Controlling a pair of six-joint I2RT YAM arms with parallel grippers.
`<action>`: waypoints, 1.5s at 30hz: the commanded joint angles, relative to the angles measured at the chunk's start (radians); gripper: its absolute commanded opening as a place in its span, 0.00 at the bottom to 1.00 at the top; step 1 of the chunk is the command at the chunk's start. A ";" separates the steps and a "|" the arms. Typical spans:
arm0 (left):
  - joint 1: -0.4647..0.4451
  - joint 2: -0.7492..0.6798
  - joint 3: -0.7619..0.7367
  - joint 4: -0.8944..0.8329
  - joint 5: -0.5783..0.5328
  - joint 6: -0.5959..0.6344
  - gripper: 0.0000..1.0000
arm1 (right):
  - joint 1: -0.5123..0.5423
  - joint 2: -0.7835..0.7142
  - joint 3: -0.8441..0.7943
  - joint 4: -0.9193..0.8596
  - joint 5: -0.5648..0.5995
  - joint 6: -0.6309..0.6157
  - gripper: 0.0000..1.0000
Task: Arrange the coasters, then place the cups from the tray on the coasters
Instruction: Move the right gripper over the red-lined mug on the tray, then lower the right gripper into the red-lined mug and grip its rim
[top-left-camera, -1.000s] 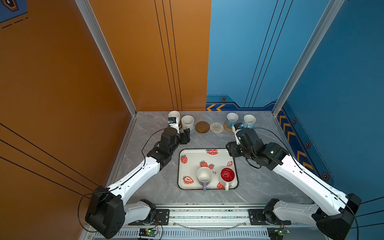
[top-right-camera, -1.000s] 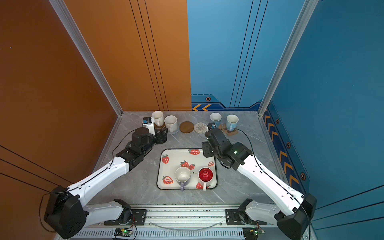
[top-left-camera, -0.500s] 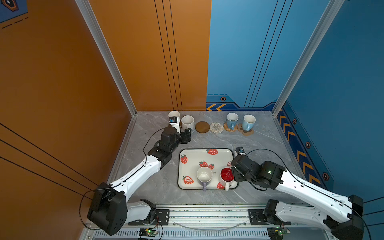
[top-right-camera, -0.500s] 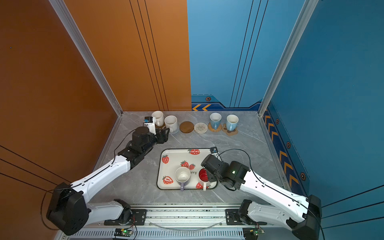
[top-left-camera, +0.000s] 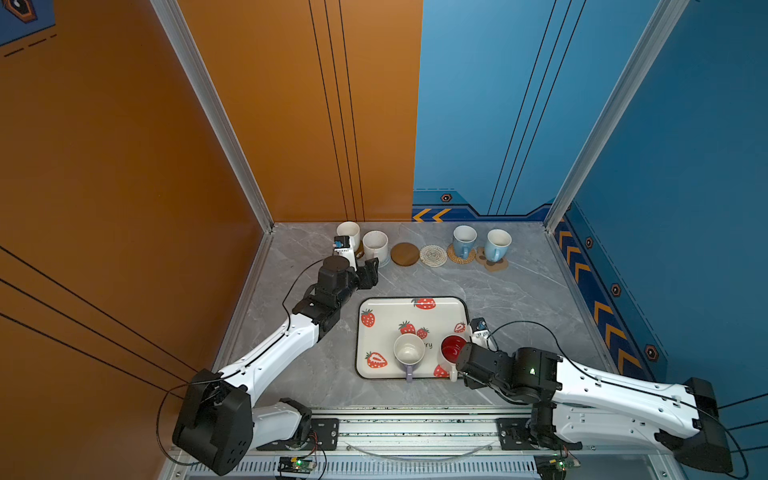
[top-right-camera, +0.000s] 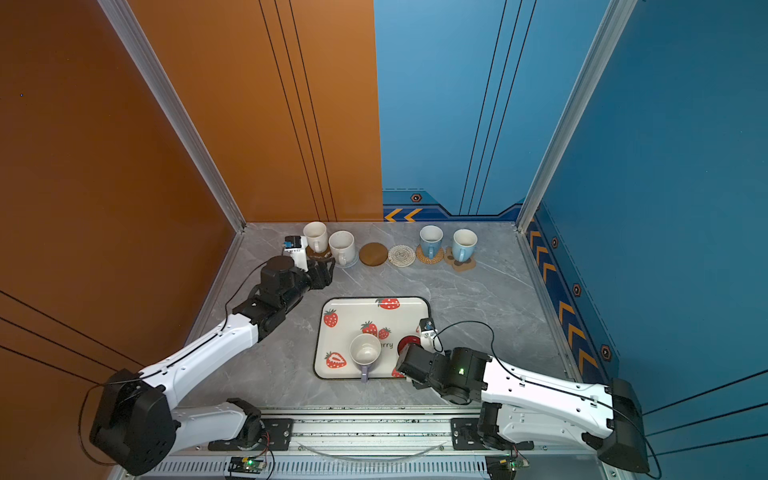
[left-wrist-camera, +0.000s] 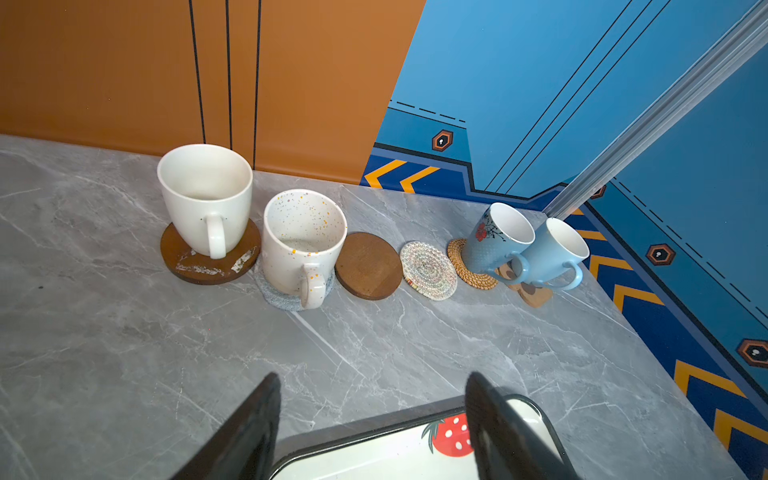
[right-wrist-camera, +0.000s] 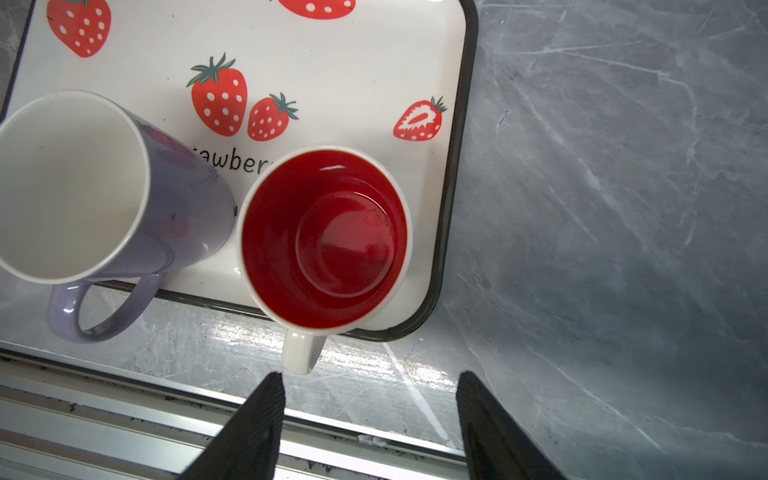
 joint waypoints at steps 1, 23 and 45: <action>0.013 -0.018 -0.014 0.018 0.012 -0.011 0.71 | 0.025 0.006 -0.023 0.037 0.040 0.070 0.65; 0.036 0.004 -0.026 0.041 0.042 -0.034 0.71 | 0.021 0.204 -0.085 0.259 -0.068 0.097 0.59; 0.052 0.059 -0.004 0.040 0.064 -0.052 0.71 | -0.044 0.278 -0.130 0.343 -0.138 0.111 0.44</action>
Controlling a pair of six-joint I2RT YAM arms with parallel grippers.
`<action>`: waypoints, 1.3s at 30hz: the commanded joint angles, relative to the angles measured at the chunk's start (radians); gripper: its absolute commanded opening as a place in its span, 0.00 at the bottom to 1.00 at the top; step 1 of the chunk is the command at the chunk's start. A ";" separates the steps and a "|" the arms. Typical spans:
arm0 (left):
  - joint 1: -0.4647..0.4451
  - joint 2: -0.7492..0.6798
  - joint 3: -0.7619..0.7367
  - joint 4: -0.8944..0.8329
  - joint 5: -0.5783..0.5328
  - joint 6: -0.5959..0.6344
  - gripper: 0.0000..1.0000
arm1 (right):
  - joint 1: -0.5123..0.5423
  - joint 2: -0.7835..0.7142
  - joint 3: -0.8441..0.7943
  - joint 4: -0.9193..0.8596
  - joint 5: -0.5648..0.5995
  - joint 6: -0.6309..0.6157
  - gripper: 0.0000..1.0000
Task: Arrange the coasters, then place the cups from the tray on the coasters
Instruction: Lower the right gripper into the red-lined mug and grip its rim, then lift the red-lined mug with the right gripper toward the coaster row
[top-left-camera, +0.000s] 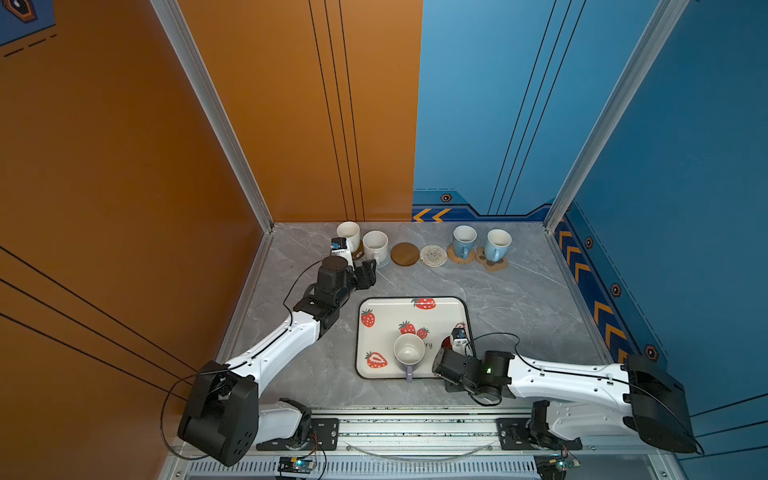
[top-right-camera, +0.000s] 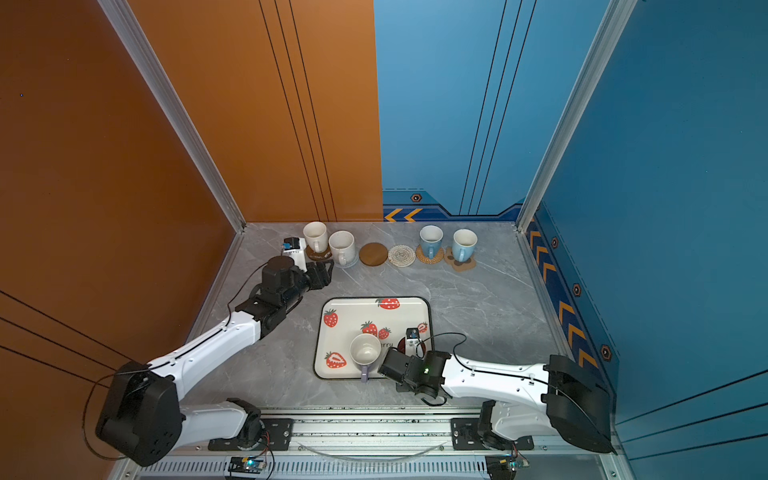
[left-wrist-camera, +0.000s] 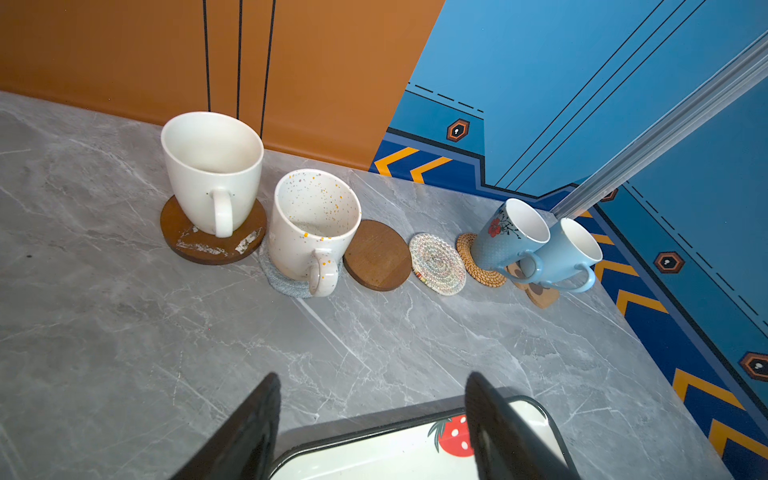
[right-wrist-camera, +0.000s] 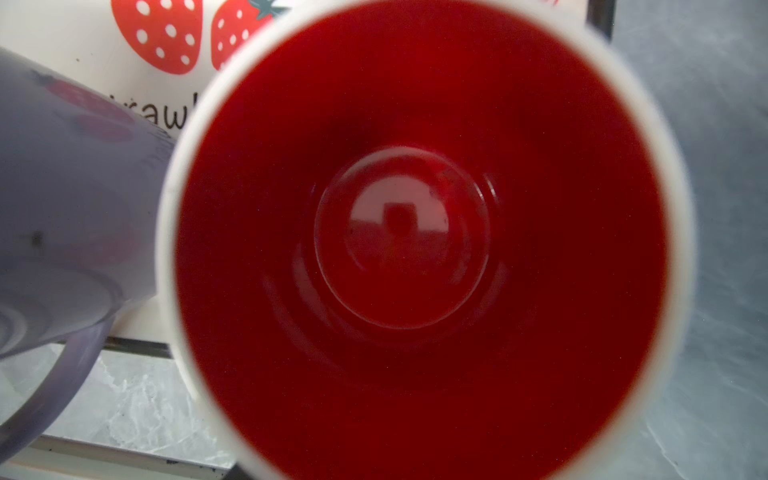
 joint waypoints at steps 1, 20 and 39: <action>0.012 0.013 0.012 0.013 0.023 -0.006 0.71 | -0.011 0.013 -0.017 0.023 -0.012 0.013 0.43; 0.021 0.038 0.025 0.012 0.054 -0.019 0.71 | -0.033 0.040 -0.024 0.048 -0.019 0.006 0.21; 0.025 0.071 0.039 0.013 0.074 -0.026 0.71 | -0.058 0.013 0.058 -0.097 0.073 -0.072 0.00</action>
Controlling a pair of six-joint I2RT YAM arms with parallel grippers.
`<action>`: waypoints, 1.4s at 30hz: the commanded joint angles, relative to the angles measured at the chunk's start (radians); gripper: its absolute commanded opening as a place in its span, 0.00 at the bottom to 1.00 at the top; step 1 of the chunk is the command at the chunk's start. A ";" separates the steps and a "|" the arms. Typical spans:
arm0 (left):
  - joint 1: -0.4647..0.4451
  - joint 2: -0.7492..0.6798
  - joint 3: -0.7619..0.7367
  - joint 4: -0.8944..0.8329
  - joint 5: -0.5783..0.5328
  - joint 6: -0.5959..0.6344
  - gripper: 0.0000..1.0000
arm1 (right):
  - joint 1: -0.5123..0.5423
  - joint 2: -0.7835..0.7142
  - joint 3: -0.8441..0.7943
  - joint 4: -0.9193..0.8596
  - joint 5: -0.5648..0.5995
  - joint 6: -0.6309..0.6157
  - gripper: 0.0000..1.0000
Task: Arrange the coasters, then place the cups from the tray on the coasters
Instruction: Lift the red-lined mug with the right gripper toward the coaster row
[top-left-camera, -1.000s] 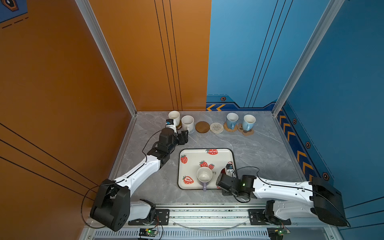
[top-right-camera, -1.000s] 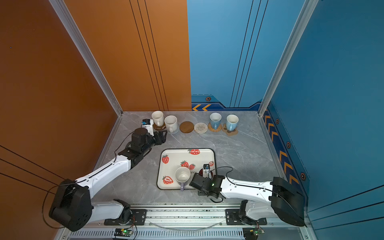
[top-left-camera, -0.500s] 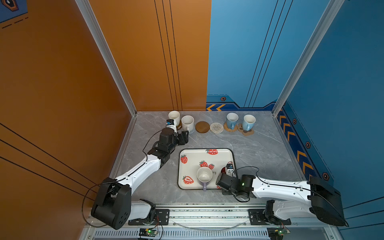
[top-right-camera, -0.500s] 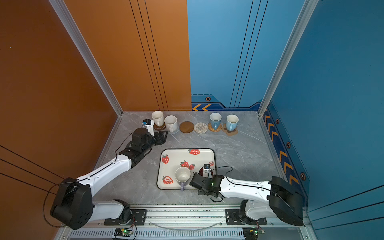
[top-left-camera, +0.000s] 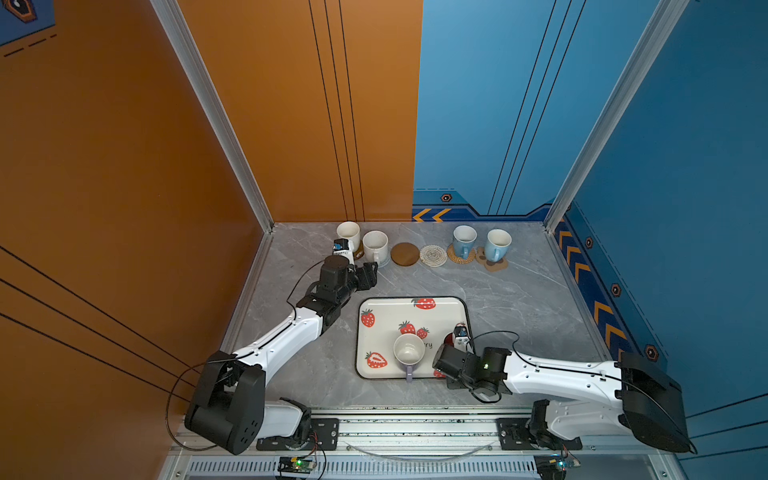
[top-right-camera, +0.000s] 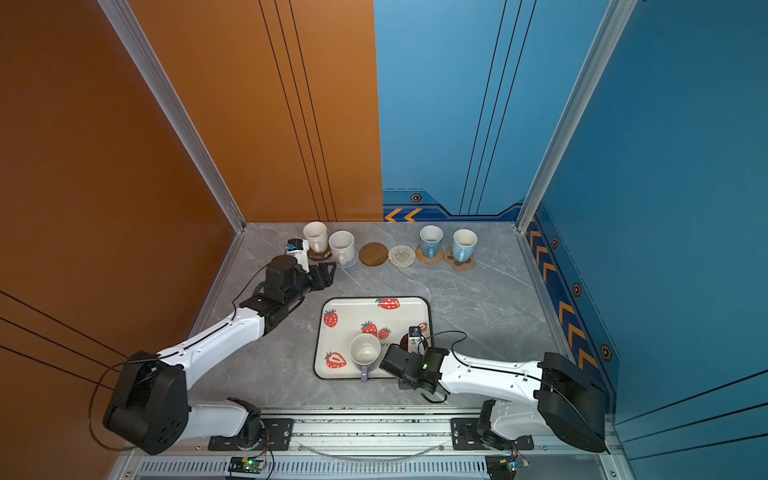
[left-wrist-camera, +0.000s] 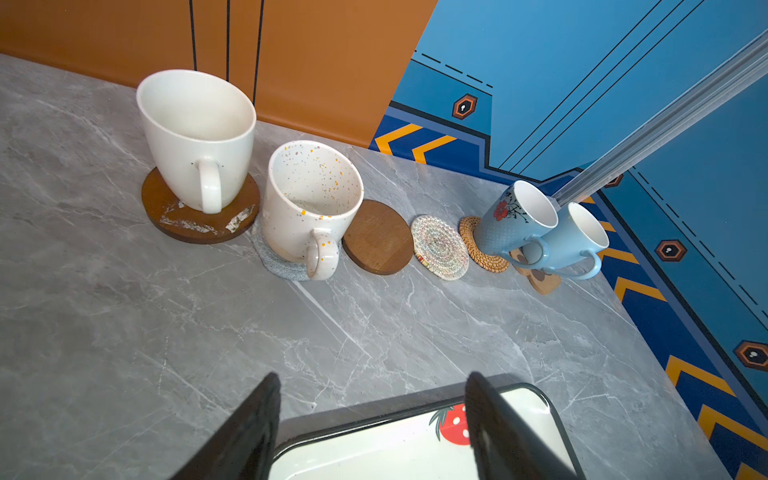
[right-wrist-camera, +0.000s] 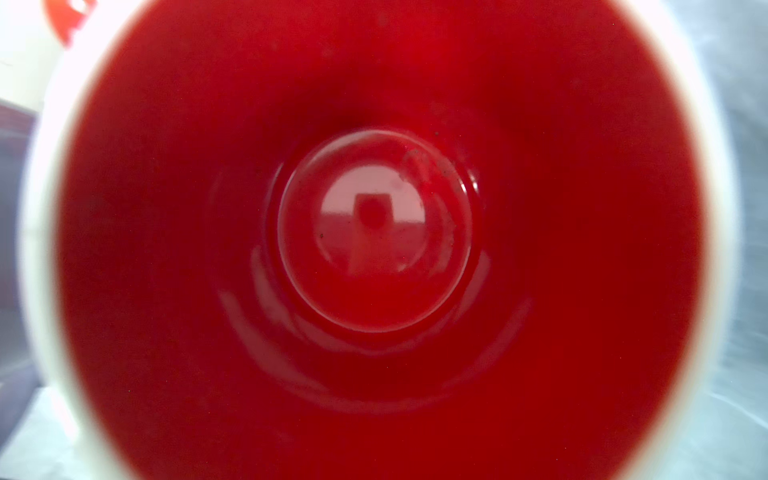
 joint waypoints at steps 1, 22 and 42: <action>0.011 0.013 0.030 0.013 0.028 -0.009 0.71 | -0.015 -0.019 0.053 -0.056 0.066 -0.043 0.00; 0.018 0.029 0.036 0.016 0.028 -0.011 0.71 | -0.208 -0.016 0.171 -0.066 -0.022 -0.296 0.00; 0.034 0.054 0.036 0.028 0.041 -0.007 0.71 | -0.402 0.222 0.477 -0.057 -0.114 -0.587 0.00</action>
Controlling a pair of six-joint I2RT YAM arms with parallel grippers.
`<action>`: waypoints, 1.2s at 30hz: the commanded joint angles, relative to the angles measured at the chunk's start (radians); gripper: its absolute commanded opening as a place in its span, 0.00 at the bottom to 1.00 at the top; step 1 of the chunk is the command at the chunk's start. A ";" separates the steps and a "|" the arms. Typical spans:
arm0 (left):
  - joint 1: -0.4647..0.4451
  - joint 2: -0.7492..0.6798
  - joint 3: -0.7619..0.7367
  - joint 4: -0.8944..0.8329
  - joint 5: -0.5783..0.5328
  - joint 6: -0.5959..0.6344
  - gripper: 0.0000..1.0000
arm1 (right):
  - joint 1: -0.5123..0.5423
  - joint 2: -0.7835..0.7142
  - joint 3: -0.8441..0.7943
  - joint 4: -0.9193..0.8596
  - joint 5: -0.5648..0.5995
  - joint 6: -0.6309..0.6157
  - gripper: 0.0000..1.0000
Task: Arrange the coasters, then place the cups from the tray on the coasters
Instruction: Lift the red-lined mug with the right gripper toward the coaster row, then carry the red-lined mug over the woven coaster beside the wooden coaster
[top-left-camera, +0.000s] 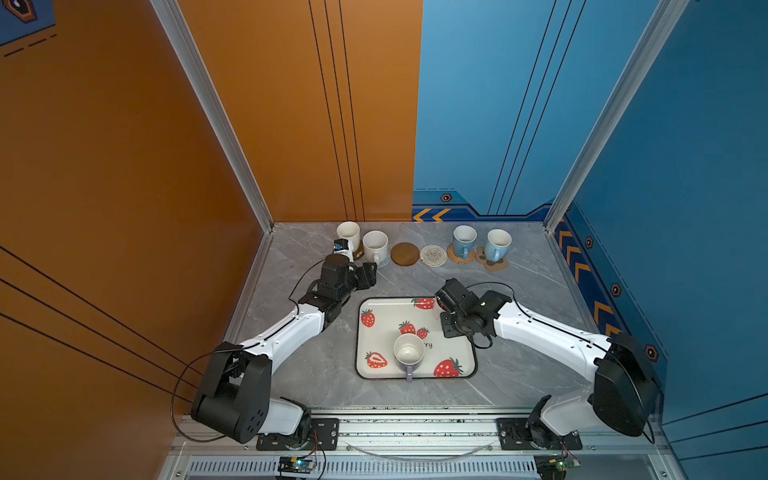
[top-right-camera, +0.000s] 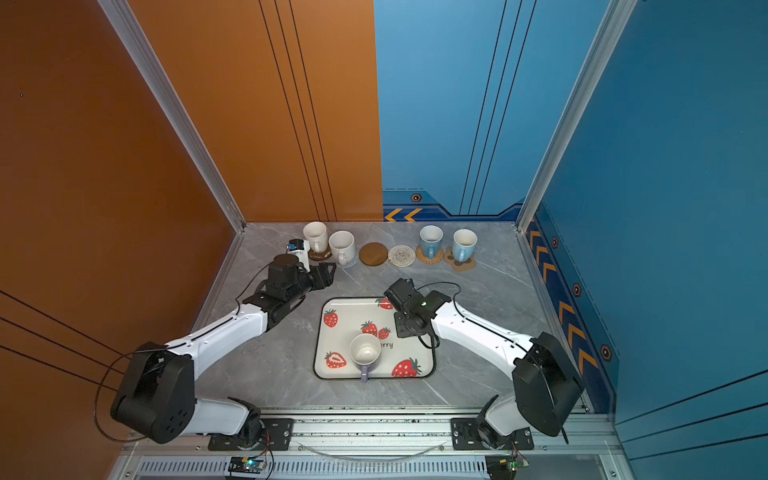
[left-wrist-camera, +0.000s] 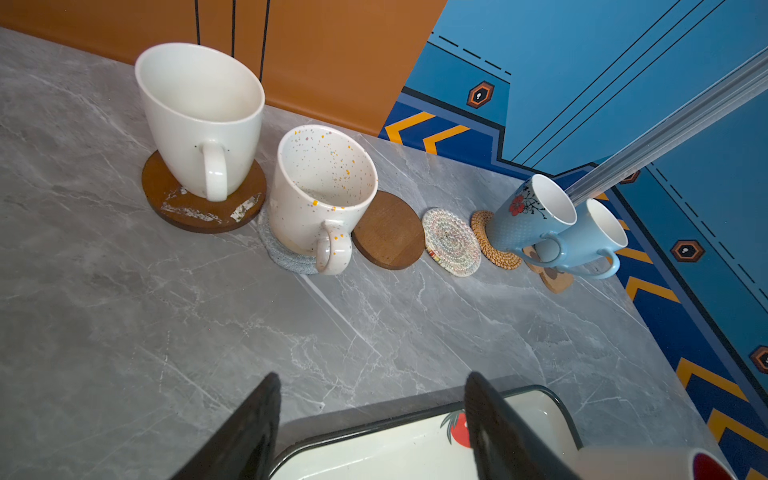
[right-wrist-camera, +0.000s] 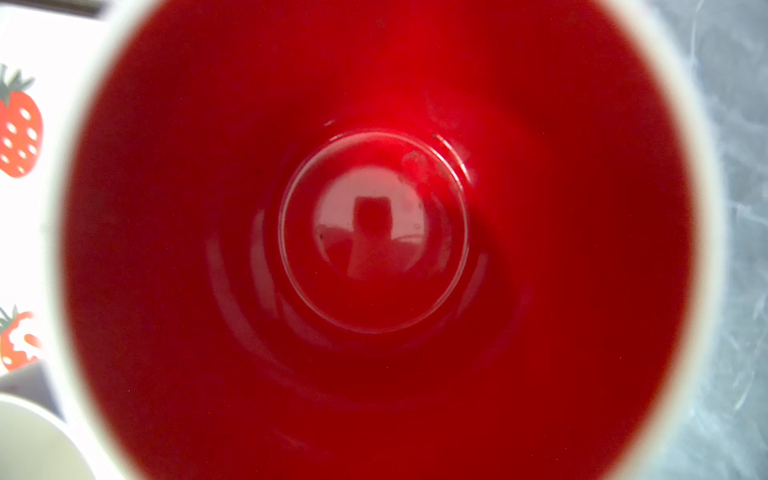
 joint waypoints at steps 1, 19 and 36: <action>0.011 0.005 0.028 0.019 0.022 0.001 0.71 | -0.022 0.032 0.084 0.011 0.000 -0.083 0.00; 0.043 -0.001 0.011 0.024 0.018 0.006 0.71 | -0.130 0.271 0.355 0.010 -0.029 -0.211 0.00; 0.064 0.014 0.014 0.035 0.039 -0.002 0.71 | -0.204 0.438 0.549 0.011 -0.054 -0.270 0.00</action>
